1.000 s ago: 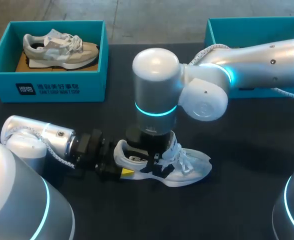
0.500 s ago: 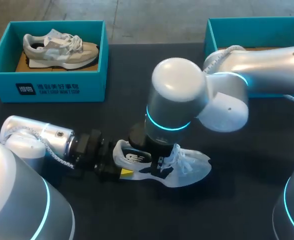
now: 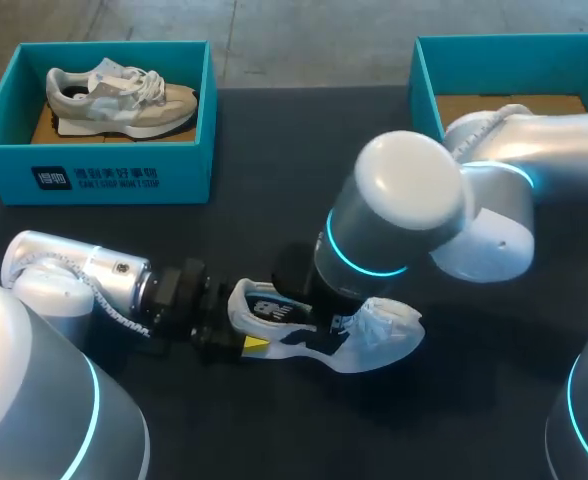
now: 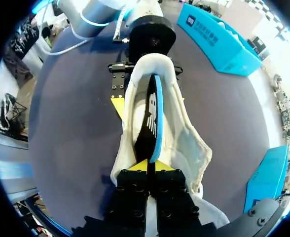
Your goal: Take the shoe out of the shoebox, open the shoe tongue, remove and reinsert the insole, then place the shoe into the shoebox
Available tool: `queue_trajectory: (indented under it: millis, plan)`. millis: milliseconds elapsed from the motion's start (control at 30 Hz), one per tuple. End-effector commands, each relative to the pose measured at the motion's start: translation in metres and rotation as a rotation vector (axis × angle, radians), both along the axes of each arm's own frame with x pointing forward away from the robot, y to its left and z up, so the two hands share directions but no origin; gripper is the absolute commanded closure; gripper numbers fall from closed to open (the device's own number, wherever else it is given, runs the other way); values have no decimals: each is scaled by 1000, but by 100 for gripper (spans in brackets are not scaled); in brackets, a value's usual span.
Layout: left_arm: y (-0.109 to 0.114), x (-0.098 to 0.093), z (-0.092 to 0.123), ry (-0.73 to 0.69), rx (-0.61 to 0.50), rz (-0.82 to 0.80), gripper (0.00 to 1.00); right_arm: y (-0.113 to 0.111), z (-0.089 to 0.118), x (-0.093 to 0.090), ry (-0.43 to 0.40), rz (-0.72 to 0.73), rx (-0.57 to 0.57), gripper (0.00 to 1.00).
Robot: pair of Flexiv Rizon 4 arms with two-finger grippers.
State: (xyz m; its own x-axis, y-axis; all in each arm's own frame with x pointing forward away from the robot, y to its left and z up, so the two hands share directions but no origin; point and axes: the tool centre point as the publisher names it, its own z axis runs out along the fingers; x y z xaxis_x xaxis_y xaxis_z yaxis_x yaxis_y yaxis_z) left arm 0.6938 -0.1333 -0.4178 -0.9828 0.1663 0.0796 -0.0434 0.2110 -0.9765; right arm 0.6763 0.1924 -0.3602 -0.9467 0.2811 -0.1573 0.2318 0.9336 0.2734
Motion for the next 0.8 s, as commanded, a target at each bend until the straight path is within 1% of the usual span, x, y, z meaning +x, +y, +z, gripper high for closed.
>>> queue_trajectory:
  millis: [33,167,367,500,633,733,800]
  plan:
    - [1,2,-2,1,-1,-1,100,-11,6,-3,-25,15,80,100]
    - [1,2,-2,1,-1,-1,100,-14,6,-1,-29,16,93,100]
    - [1,2,-2,1,-1,-1,100,-15,9,2,-62,41,133,100]
    - [1,2,-2,1,-1,-1,100,-14,8,4,-88,70,184,100]
    - [1,2,-2,1,-1,-1,100,-18,7,3,-114,89,235,100]
    - [1,2,-2,1,-1,-1,100,-18,7,4,-97,82,219,100]
    - [1,2,-2,1,-1,-1,100,-15,7,5,-60,68,178,100]
